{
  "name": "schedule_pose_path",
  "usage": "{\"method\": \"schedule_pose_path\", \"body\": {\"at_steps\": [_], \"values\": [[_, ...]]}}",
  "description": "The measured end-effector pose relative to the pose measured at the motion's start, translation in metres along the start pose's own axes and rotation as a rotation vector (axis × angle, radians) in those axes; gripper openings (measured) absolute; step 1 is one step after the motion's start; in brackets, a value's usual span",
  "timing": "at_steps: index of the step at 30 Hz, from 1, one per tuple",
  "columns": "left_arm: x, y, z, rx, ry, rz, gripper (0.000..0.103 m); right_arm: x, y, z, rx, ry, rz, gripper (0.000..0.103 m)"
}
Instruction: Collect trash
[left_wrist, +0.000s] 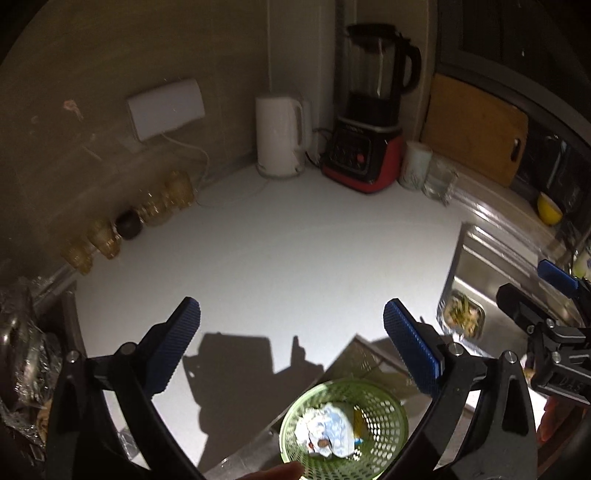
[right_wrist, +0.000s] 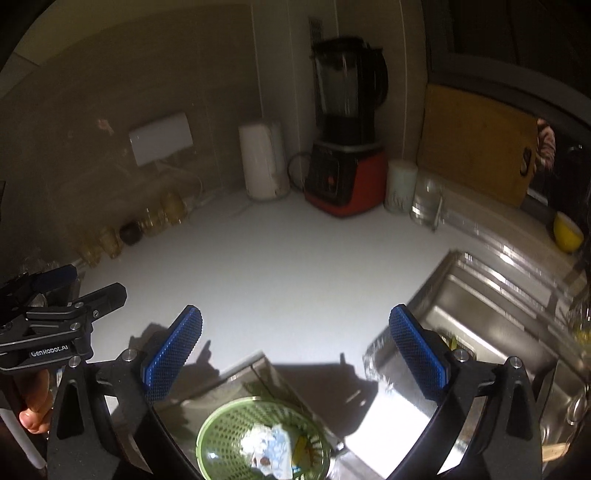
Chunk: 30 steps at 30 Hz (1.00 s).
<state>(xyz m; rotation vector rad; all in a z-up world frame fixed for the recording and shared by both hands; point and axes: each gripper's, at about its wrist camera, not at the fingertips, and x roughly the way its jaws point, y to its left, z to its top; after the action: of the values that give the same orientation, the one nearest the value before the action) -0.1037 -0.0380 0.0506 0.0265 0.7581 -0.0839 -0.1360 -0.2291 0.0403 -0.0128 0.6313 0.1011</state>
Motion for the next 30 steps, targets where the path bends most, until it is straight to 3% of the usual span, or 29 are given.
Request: {"method": "schedule_pose_path", "body": {"at_steps": [8, 30], "values": [[-0.022, 0.013, 0.018, -0.069, -0.077, 0.046, 0.095, -0.018, 0.011, 0.036, -0.029, -0.104, 0.031, 0.101], [-0.028, 0.013, 0.015, -0.063, -0.082, 0.056, 0.095, -0.021, 0.018, 0.032, -0.046, -0.093, 0.043, 0.101]]}}
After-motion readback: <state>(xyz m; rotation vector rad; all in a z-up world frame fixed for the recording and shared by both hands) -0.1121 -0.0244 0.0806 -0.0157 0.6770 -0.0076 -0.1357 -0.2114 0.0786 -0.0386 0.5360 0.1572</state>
